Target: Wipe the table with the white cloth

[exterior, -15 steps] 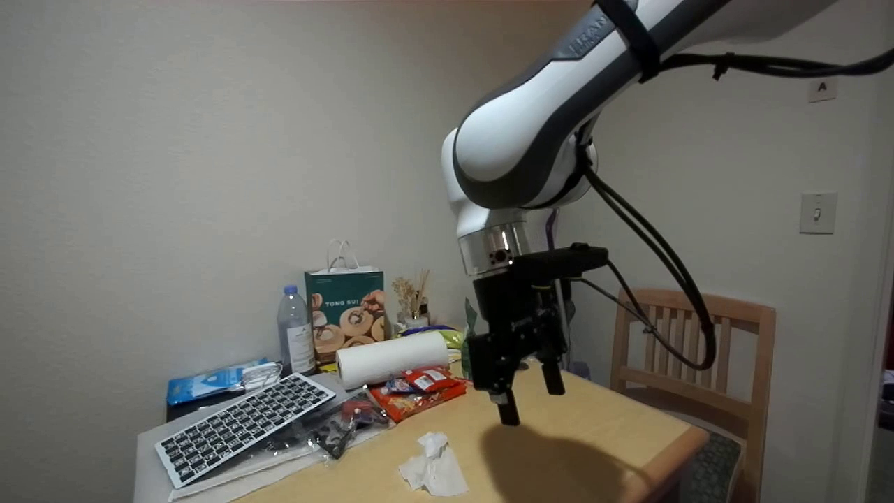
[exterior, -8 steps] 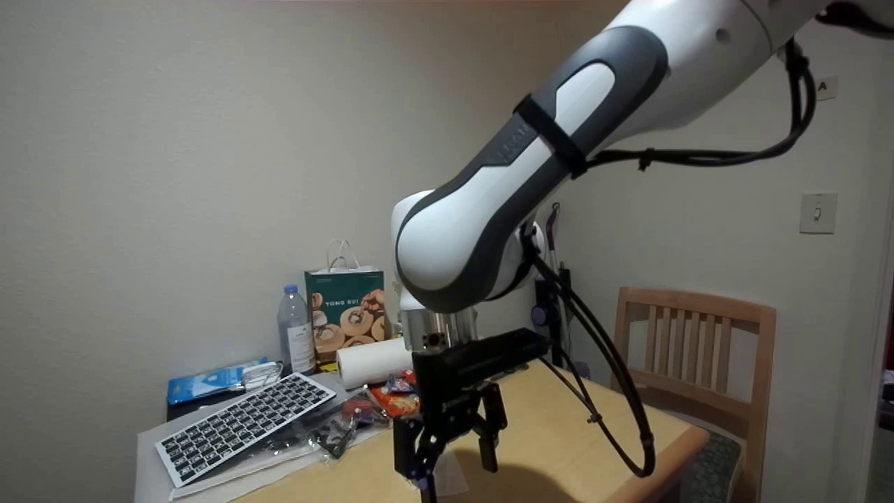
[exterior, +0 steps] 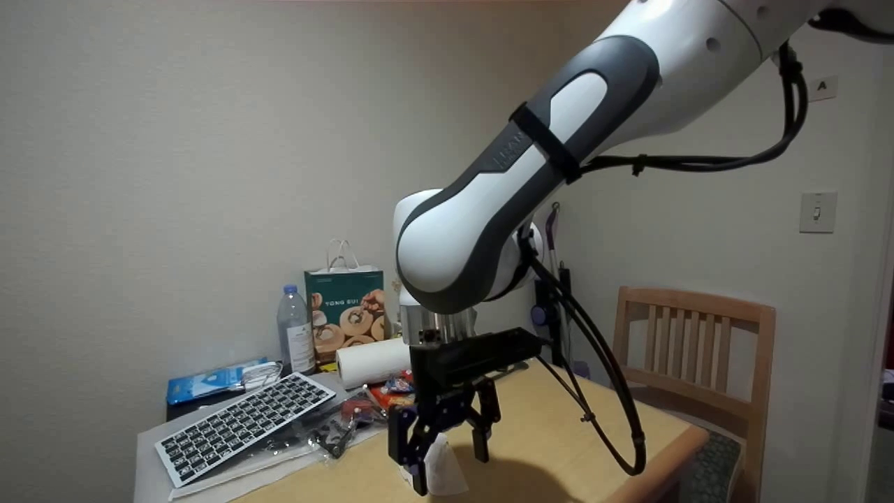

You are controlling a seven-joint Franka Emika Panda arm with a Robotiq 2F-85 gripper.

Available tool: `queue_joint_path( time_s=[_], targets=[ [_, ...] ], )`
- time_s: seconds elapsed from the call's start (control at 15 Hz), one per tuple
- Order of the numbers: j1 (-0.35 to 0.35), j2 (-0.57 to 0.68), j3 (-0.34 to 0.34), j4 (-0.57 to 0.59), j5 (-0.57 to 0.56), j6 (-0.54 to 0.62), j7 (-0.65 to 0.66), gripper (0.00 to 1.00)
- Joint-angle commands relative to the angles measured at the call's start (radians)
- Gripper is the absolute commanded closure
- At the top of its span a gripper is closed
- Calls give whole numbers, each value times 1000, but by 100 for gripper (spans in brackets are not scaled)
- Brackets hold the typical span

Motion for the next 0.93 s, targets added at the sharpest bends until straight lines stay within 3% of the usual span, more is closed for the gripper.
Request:
queue_joint_path(
  time_s=[0.0,0.4,0.47,0.87],
  targets=[
    [13,56,-45,86,-46,12,79,0],
    [28,196,-117,334,-127,-125,150,0],
    [17,141,-100,245,-102,-62,106,0],
    [20,199,-113,328,-104,-107,111,0]
  ],
)
